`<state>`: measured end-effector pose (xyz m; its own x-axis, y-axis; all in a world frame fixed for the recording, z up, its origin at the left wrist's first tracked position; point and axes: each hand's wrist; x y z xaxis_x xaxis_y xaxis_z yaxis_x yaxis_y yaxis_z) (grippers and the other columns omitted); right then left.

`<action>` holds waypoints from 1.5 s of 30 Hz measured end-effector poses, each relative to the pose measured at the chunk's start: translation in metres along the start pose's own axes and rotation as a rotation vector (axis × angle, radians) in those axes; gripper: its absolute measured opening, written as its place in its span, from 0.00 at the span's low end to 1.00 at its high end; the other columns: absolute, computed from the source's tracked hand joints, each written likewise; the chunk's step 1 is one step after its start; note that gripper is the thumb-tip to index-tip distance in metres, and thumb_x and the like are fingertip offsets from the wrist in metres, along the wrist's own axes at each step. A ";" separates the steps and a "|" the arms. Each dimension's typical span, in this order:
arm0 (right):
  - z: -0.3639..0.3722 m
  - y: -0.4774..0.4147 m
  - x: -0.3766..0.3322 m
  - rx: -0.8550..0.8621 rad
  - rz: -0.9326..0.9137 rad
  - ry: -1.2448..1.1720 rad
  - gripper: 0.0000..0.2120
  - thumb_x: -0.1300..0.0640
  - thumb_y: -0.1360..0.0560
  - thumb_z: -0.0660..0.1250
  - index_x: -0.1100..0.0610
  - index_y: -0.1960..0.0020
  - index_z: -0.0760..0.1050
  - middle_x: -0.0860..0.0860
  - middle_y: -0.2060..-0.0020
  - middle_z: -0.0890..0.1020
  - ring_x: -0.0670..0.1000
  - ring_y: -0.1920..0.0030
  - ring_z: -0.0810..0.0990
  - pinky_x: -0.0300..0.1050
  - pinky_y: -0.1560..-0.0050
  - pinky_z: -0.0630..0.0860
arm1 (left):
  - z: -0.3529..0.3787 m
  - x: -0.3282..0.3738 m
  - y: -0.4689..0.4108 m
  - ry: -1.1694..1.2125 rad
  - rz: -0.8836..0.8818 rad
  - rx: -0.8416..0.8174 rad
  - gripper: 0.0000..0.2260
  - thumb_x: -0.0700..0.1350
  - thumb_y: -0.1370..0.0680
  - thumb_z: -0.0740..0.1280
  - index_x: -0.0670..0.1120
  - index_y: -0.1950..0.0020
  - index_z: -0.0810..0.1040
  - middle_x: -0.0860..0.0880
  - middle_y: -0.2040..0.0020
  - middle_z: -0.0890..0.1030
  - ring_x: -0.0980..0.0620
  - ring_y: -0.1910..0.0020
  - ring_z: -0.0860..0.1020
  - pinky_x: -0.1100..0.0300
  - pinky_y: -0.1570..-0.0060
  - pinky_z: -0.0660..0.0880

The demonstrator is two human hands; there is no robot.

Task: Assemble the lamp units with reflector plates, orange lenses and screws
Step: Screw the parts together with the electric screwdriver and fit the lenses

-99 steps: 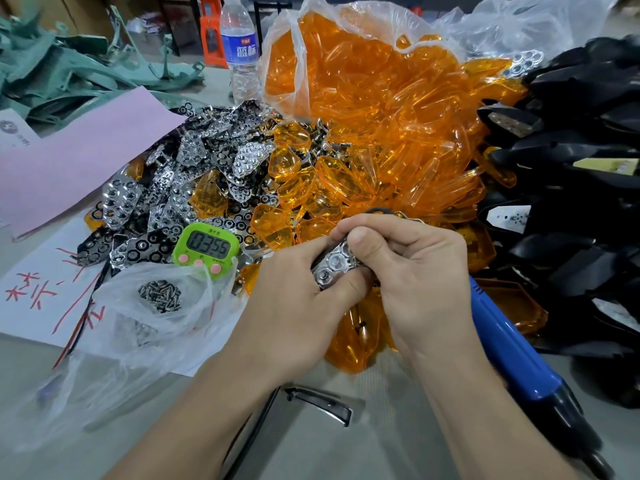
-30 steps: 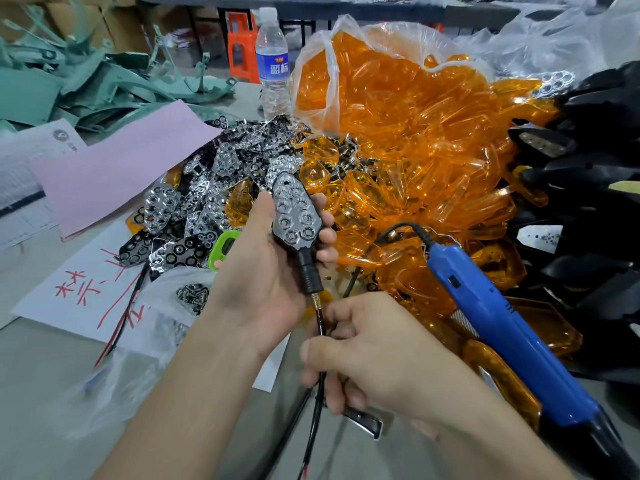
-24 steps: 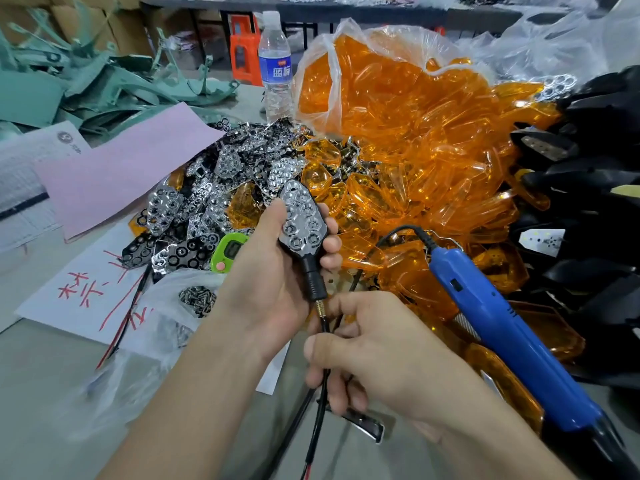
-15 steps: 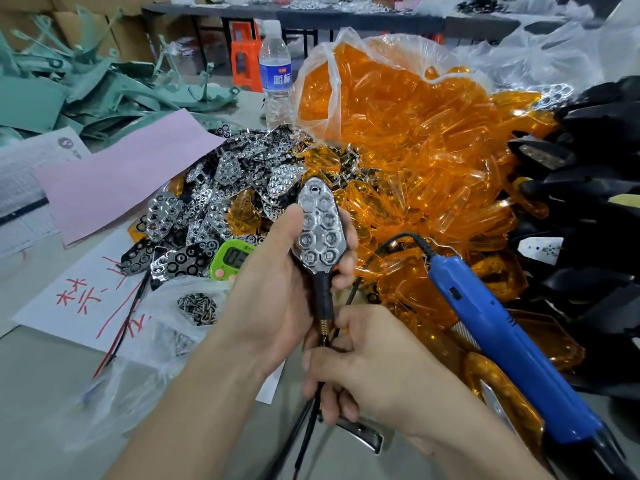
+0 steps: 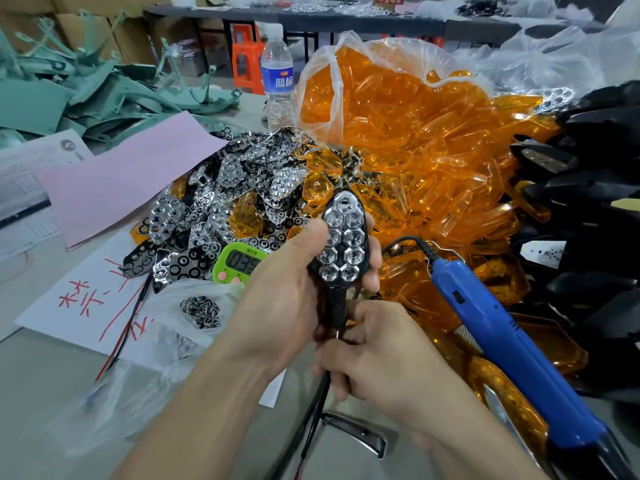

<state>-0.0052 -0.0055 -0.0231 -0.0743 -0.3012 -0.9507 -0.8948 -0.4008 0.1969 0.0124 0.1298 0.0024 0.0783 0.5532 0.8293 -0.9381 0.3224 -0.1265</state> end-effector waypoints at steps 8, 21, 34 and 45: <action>-0.007 0.003 0.000 -0.131 0.005 0.105 0.03 0.61 0.32 0.66 0.55 0.60 0.78 0.55 0.73 0.83 0.44 0.77 0.76 0.33 0.74 0.69 | 0.001 0.000 0.000 0.021 0.041 0.081 0.19 0.55 0.18 0.59 0.43 0.42 0.80 0.42 0.53 0.80 0.46 0.58 0.77 0.55 0.54 0.78; -0.001 0.001 -0.004 0.055 -0.041 -0.009 0.06 0.56 0.34 0.69 0.57 0.59 0.79 0.57 0.75 0.81 0.49 0.78 0.74 0.41 0.71 0.68 | -0.003 -0.003 -0.004 -0.023 0.016 0.087 0.18 0.58 0.19 0.60 0.48 0.43 0.83 0.44 0.51 0.81 0.46 0.55 0.79 0.50 0.52 0.76; -0.002 0.006 -0.010 0.193 -0.040 0.019 0.12 0.44 0.34 0.74 0.53 0.60 0.80 0.53 0.72 0.82 0.45 0.75 0.72 0.41 0.70 0.68 | -0.009 -0.008 -0.005 -0.346 0.075 0.163 0.17 0.58 0.18 0.61 0.52 0.49 0.86 0.43 0.49 0.84 0.45 0.47 0.81 0.40 0.42 0.77; -0.006 0.008 -0.019 0.141 0.056 -0.515 0.07 0.57 0.17 0.62 0.56 0.53 0.75 0.54 0.73 0.77 0.49 0.79 0.69 0.36 0.79 0.63 | -0.009 -0.011 -0.007 -0.726 0.195 0.213 0.25 0.40 0.20 0.64 0.63 0.27 0.74 0.56 0.40 0.85 0.53 0.44 0.84 0.57 0.47 0.81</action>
<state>-0.0084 -0.0084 -0.0019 -0.2986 0.1587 -0.9411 -0.9309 -0.2656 0.2506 0.0208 0.1286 -0.0104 -0.2661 -0.0804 0.9606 -0.9625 0.0764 -0.2602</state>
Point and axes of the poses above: each hand's wrist, its own y-axis away from the middle knuckle, its own z-axis out of the palm, x = y × z
